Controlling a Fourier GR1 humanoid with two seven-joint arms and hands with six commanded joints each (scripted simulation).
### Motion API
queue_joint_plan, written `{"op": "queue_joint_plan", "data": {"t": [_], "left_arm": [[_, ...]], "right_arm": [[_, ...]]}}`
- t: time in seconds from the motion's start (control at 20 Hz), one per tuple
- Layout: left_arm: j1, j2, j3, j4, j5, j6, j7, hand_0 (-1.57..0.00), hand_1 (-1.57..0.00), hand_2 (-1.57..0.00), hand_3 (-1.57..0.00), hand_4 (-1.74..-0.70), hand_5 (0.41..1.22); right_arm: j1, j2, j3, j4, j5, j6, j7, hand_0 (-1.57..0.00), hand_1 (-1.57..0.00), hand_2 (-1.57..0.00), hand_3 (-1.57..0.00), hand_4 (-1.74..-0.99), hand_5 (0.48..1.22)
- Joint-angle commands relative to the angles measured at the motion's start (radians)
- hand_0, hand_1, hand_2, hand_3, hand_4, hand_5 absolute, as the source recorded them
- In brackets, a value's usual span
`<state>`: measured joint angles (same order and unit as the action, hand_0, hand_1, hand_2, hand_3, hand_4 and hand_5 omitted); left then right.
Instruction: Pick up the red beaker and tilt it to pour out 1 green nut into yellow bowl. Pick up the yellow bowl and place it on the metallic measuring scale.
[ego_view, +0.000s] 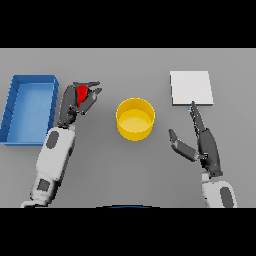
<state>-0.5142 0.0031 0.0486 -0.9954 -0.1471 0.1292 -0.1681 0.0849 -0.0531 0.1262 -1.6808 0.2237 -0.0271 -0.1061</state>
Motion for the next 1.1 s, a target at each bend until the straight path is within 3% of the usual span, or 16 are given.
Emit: {"op": "queue_joint_plan", "data": {"t": [0.0, 0.2, 0.4, 0.6, 0.7, 1.05], "left_arm": [[-0.002, 0.008, -0.009, -0.030, -0.002, 0.005, 0.010, -1.53, -1.53, -1.53, -1.53, -1.70, 1.098], [-0.031, 0.056, -0.097, -0.106, -0.077, 0.011, 0.098, -1.55, -1.56, -1.56, -1.56, -1.72, 1.107], [-0.066, 0.145, -0.234, -0.150, -0.195, -0.061, 0.186, -1.56, -1.56, -1.56, -1.56, -1.73, 1.119], [-0.064, 0.177, -0.280, -0.161, -0.215, -0.081, 0.200, -1.56, -1.56, -1.56, -1.56, -1.73, 1.113], [-0.087, 0.205, -0.342, -0.149, -0.286, -0.083, 0.214, -1.57, -1.57, -1.57, -1.57, -1.74, 1.112], [-0.273, 0.296, -0.592, -0.046, -0.569, -0.151, 0.232, -1.57, -1.57, -1.57, -1.57, -1.74, 1.177]], "right_arm": [[0.002, 0.001, 0.000, -0.009, -0.002, -0.001, -0.006, 0.00, 0.00, 0.00, 0.00, -1.258, 0.669], [0.004, -0.005, 0.000, -0.012, 0.014, -0.011, -0.008, 0.00, 0.00, 0.00, 0.00, -1.249, 0.679], [0.024, -0.007, 0.011, -0.035, 0.041, -0.023, -0.007, 0.00, 0.00, 0.00, 0.00, -1.243, 0.694], [0.033, -0.006, 0.019, -0.051, 0.042, -0.016, 0.012, 0.00, 0.00, 0.00, 0.00, -1.243, 0.710], [0.019, -0.002, 0.017, -0.051, 0.042, -0.020, 0.034, 0.00, 0.00, 0.00, 0.00, -1.251, 0.714], [0.021, -0.004, 0.012, -0.047, 0.020, -0.004, 0.012, 0.00, 0.00, 0.00, 0.00, -1.268, 0.722]]}}
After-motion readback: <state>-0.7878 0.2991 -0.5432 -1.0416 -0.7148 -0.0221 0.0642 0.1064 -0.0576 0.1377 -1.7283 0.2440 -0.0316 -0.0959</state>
